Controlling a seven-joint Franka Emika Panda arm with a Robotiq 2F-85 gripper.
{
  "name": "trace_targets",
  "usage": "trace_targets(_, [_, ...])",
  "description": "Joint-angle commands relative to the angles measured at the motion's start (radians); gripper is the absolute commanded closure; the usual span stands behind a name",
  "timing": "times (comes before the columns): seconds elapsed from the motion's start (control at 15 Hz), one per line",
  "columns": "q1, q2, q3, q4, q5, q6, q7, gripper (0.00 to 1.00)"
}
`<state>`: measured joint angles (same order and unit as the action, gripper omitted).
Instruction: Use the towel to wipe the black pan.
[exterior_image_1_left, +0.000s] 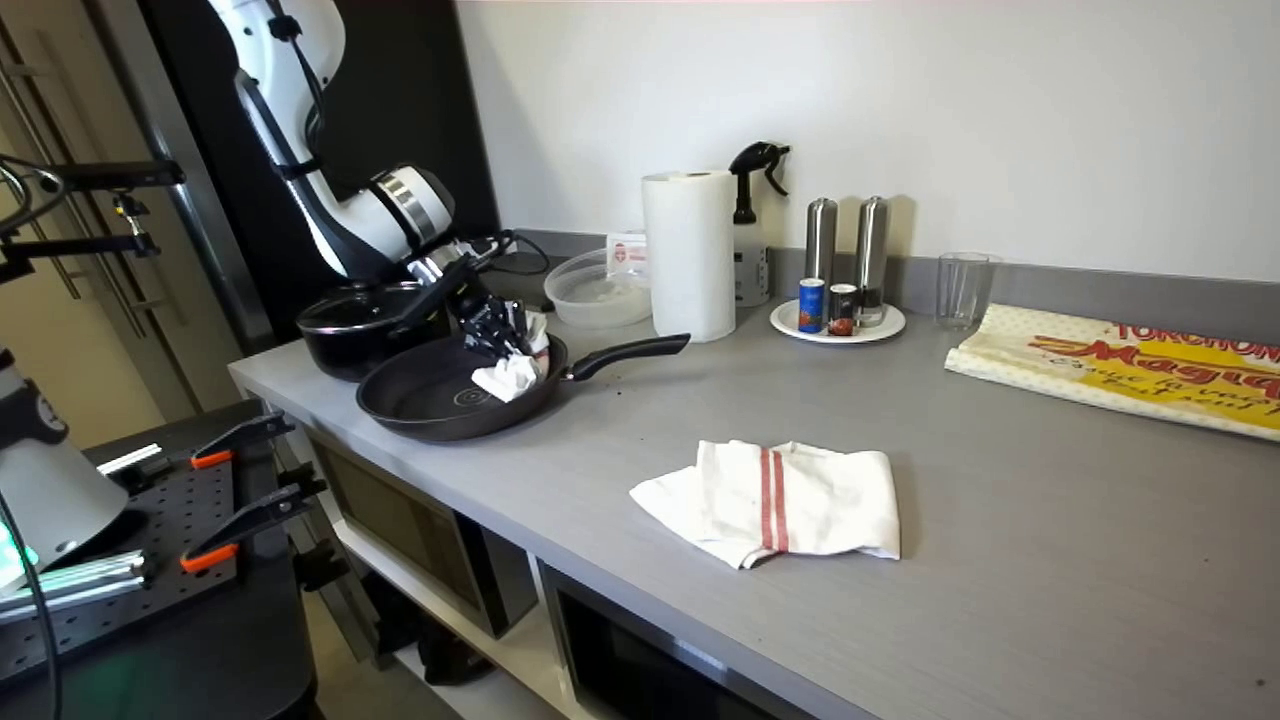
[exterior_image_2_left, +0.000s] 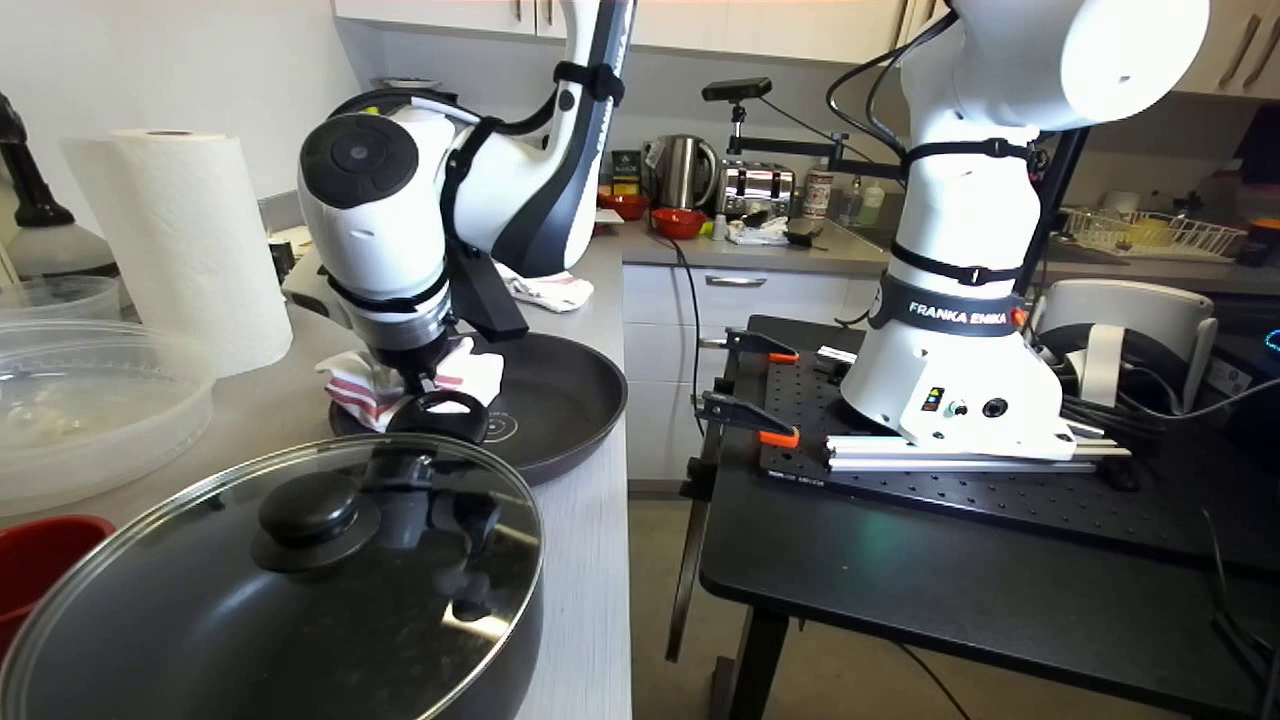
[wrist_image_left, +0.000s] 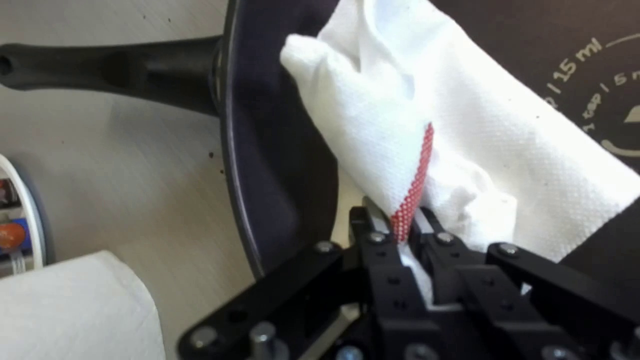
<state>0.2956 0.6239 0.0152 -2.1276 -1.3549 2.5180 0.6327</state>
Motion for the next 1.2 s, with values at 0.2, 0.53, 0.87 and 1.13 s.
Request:
trace_targets(0.2, [0.003, 0.030, 0.105, -0.011, -0.151, -0.008, 0.038, 0.97])
trace_targets(0.53, [-0.019, 0.029, 0.136, -0.010, -0.199, -0.028, 0.050, 0.97])
trace_targets(0.87, [-0.065, 0.020, 0.120, -0.017, -0.183, -0.034, 0.069, 0.97])
trace_targets(1.13, [-0.112, 0.000, 0.102, -0.040, -0.183, -0.035, 0.110, 0.97])
